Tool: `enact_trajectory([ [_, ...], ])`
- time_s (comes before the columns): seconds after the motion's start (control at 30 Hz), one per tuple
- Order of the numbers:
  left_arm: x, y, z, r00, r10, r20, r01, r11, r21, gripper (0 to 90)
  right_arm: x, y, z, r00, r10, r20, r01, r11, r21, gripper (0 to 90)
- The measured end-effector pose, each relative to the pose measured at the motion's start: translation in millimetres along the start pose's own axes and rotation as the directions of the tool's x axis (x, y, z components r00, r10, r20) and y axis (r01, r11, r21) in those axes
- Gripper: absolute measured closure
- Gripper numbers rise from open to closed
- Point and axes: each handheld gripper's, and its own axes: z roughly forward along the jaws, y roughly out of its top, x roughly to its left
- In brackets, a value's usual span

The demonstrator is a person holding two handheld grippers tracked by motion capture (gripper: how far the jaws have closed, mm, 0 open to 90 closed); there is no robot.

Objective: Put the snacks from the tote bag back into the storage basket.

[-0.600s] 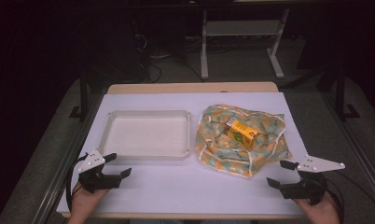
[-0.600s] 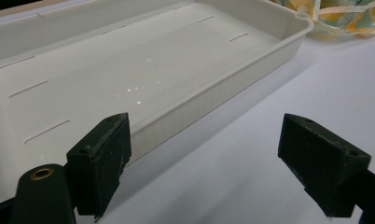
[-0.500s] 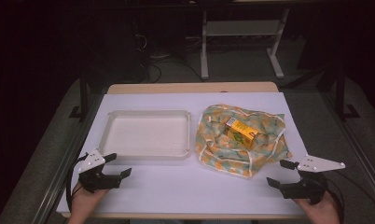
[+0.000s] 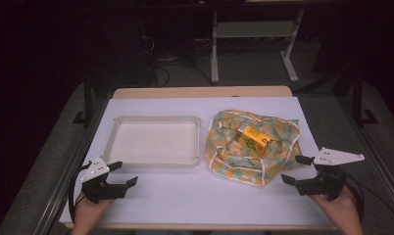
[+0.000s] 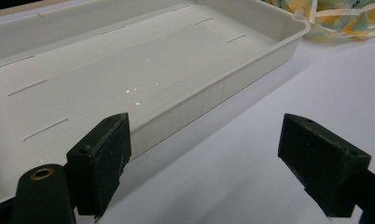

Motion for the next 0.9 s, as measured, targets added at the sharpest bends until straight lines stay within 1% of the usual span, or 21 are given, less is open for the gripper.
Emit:
enact_trajectory([
  [0.03,0.0,0.0,0.0,1.0000,0.000,0.000,0.000,1.0000,0.000,16.7,0.0,0.0,0.0,1.0000,0.000,0.000,0.000,1.000,0.000,14.6],
  [0.1,0.2,1.0,0.4,0.9999,0.011,0.001,-0.011,0.9999,0.001,16.7,-4.2,10.3,0.2,0.9999,-0.014,0.002,0.014,1.000,-0.002,14.5],
  [0.2,0.0,0.7,1.9,1.0000,0.007,0.004,-0.007,1.0000,0.004,16.7,-9.0,25.7,4.3,0.9999,-0.014,0.006,0.014,1.000,0.012,14.5],
  [0.23,0.4,0.5,1.7,0.9999,0.009,0.006,-0.009,0.9999,0.008,16.7,-11.1,30.4,6.3,0.9996,-0.027,0.012,0.027,0.999,0.022,14.5],
  [0.3,0.8,0.0,0.9,1.0000,0.008,0.005,-0.008,1.0000,0.005,16.7,-14.0,39.1,11.4,0.9995,-0.030,0.011,0.030,0.999,0.036,14.5],
  [0.33,0.5,-0.3,0.5,1.0000,-0.001,0.005,0.001,1.0000,0.001,16.7,-15.3,43.0,14.0,0.9993,-0.036,0.014,0.036,0.998,0.045,14.5],
  [0.4,1.1,-0.1,-0.3,1.0000,0.002,0.002,-0.002,1.0000,-0.001,16.7,-18.1,50.3,19.0,0.9985,-0.052,0.018,0.051,0.997,0.055,14.6],
  [0.47,0.4,-0.1,-0.3,1.0000,-0.002,0.003,0.002,1.0000,-0.002,16.7,-20.7,56.9,24.1,0.9987,-0.050,0.012,0.049,0.997,0.062,14.6],
  [0.53,0.1,0.0,-0.5,1.0000,0.001,0.003,-0.001,1.0000,-0.001,16.7,-23.2,66.0,32.3,0.9981,-0.061,0.009,0.060,0.995,0.078,14.8],
  [0.57,0.0,0.0,-0.2,1.0000,-0.002,0.004,0.002,1.0000,-0.005,16.7,-23.2,66.0,32.3,0.9981,-0.061,0.009,0.060,0.995,0.078,14.8],
  [0.6,0.6,0.1,-0.4,1.0000,-0.002,0.006,0.002,0.9999,-0.010,16.7,-25.4,72.0,38.2,0.9979,-0.064,0.007,0.063,0.993,0.095,14.8],
  [0.63,0.6,0.1,-0.4,1.0000,-0.002,0.006,0.002,0.9999,-0.010,16.6,-25.4,72.0,38.2,0.9979,-0.064,0.007,0.063,0.993,0.095,14.8],
  [0.67,1.0,0.3,-1.0,1.0000,0.000,0.006,0.000,1.0000,-0.007,16.7,-27.3,78.0,43.4,0.9975,-0.070,0.004,0.069,0.992,0.103,14.9],
  [0.73,1.1,0.4,-1.7,1.0000,0.001,0.004,-0.001,1.0000,-0.005,16.7,-28.3,80.7,45.7,0.9975,-0.071,0.002,0.071,0.992,0.107,14.9],
  [0.77,1.1,0.4,-1.8,1.0000,-0.001,0.004,0.001,1.0000,-0.007,16.7,-29.0,85.1,51.2,0.9976,-0.069,0.000,0.069,0.990,0.121,14.9],
  [0.8,1.2,0.3,-2.0,1.0000,-0.007,0.005,0.007,0.9999,-0.010,16.7,-29.2,86.7,53.9,0.9974,-0.071,-0.001,0.071,0.989,0.126,14.9],
  [0.83,1.2,0.3,-2.0,1.0000,-0.007,0.005,0.007,0.9999,-0.010,16.7,-29.2,86.7,53.9,0.9974,-0.071,-0.001,0.071,0.989,0.126,14.9],
  [0.9,1.4,0.3,-2.0,0.9999,-0.009,0.006,0.009,0.9999,-0.012,16.7,-30.0,89.9,59.0,0.9968,-0.079,-0.003,0.079,0.987,0.143,14.9],
])
